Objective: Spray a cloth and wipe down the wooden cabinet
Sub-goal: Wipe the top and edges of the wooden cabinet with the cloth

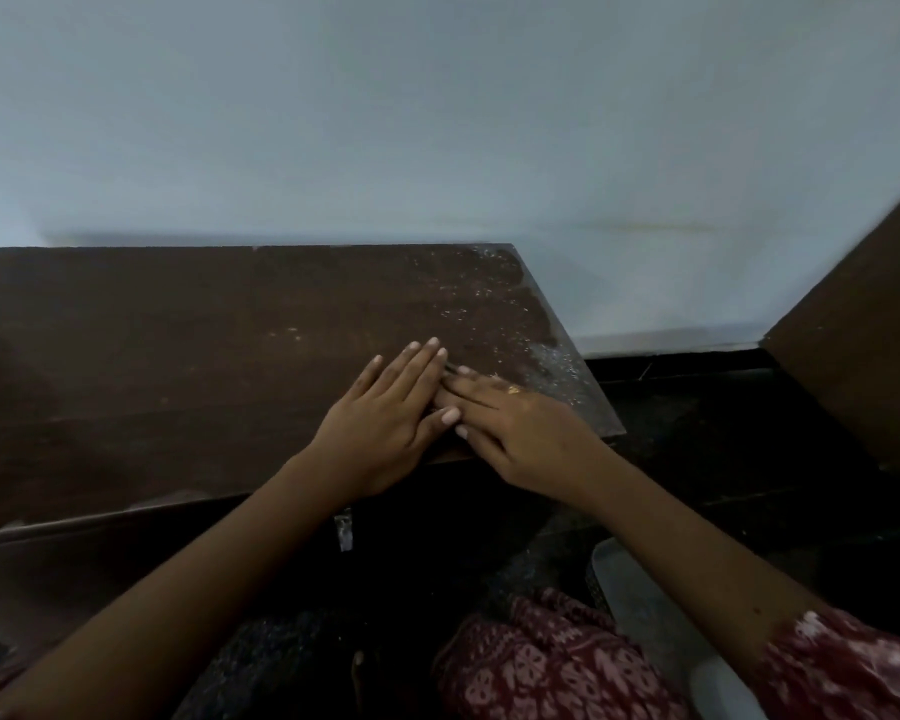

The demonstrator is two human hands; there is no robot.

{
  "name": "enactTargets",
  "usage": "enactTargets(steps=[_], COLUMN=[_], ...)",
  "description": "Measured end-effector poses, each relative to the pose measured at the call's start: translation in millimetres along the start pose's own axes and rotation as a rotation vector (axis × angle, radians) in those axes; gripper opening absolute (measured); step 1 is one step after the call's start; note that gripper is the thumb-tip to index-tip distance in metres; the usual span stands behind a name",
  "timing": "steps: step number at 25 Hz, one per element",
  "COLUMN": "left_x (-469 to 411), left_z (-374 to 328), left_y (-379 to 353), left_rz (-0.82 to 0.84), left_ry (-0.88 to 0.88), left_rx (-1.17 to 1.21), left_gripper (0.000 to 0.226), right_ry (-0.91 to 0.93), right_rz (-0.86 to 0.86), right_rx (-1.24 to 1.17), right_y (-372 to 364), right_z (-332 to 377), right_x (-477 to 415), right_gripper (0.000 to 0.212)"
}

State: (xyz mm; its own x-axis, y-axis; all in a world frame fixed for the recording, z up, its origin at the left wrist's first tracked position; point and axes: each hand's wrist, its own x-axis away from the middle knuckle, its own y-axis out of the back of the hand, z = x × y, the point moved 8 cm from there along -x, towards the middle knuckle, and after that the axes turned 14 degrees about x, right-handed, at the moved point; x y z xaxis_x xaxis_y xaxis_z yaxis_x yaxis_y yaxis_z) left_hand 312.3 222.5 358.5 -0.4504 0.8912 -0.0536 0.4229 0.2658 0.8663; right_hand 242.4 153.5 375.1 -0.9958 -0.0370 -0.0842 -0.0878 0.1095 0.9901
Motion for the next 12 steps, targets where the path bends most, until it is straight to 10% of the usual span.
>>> enactTargets(steps=[12], left_x=[-92], left_z=[-47], left_y=[-30], left_rz=[0.188], left_ry=[-0.039], left_rx=[-0.178], left_gripper=[0.055], right_ry=[-0.561], right_rz=[-0.088], right_rx=[-0.138], right_y=[-10], right_z=[-80], right_x=[21], right_gripper=[0.045])
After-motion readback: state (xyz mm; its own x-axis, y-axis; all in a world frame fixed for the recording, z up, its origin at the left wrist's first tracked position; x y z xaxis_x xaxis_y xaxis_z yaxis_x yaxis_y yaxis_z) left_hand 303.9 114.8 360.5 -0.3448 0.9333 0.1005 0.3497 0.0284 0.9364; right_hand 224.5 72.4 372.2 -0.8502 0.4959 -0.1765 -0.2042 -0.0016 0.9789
